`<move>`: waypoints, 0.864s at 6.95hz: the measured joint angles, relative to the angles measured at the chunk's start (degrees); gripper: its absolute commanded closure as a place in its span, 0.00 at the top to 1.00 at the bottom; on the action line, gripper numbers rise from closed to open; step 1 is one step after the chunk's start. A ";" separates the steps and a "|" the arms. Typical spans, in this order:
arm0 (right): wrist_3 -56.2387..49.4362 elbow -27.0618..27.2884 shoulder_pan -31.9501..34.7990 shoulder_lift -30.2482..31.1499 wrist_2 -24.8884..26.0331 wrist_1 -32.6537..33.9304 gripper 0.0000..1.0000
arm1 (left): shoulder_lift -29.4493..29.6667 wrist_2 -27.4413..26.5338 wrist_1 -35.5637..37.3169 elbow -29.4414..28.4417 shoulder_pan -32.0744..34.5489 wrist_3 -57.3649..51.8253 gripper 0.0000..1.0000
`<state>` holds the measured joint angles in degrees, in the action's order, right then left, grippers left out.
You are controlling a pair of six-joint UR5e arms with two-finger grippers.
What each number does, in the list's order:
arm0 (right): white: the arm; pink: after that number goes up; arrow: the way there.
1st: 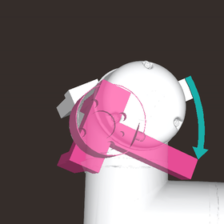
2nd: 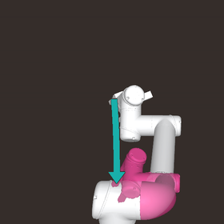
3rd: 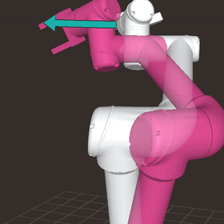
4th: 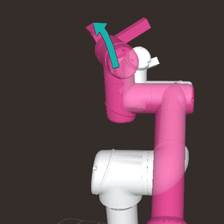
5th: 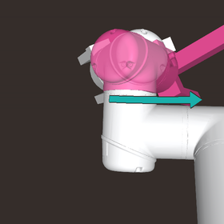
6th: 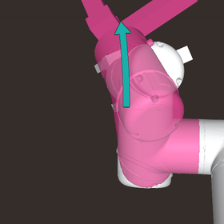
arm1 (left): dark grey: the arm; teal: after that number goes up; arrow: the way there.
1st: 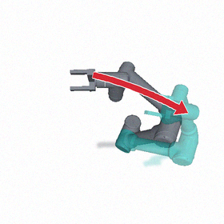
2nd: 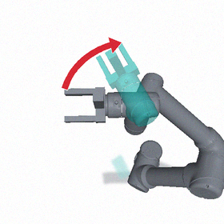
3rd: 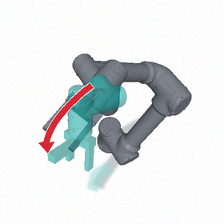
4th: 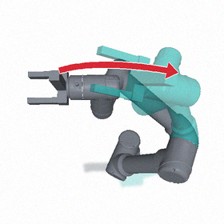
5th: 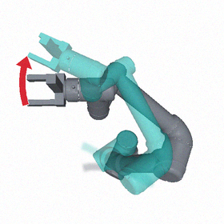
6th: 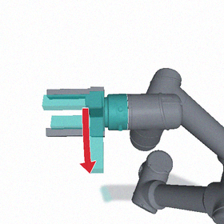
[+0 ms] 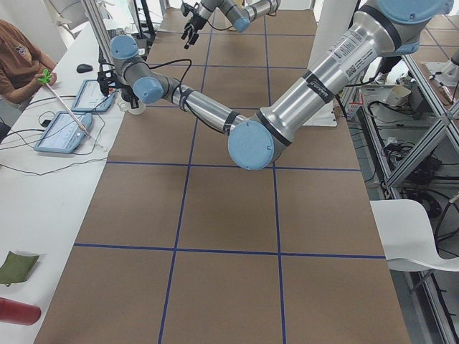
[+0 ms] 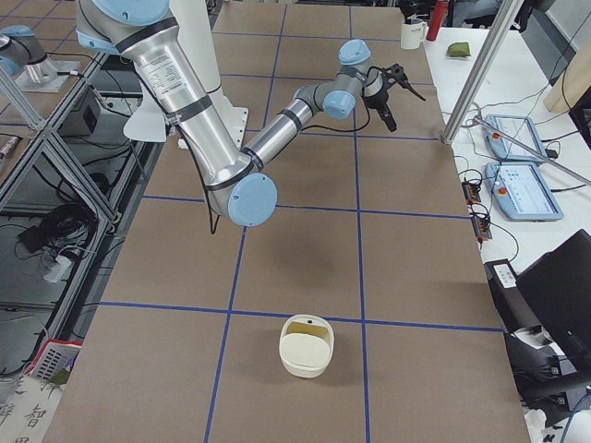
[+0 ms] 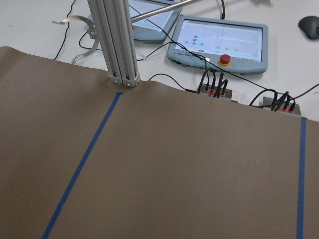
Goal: Left arm hands cup to right arm to dump lemon
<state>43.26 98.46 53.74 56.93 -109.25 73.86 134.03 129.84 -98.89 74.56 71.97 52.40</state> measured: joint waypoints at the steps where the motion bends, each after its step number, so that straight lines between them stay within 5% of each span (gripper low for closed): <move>1: 0.05 0.06 2.90 0.13 -8.29 4.43 1.00 | -2.79 -3.65 9.93 4.16 0.00 -10.90 0.00; 3: -0.27 0.49 8.78 1.18 -21.21 13.66 1.00 | -12.98 -6.11 17.95 12.68 -0.12 -25.44 0.00; 6: -7.35 4.93 15.90 9.11 -27.06 20.35 1.00 | -28.79 -1.41 18.20 24.70 -0.44 -30.76 0.00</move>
<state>35.91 103.39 69.64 66.04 -136.30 94.21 105.24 128.44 -80.70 99.26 71.53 21.64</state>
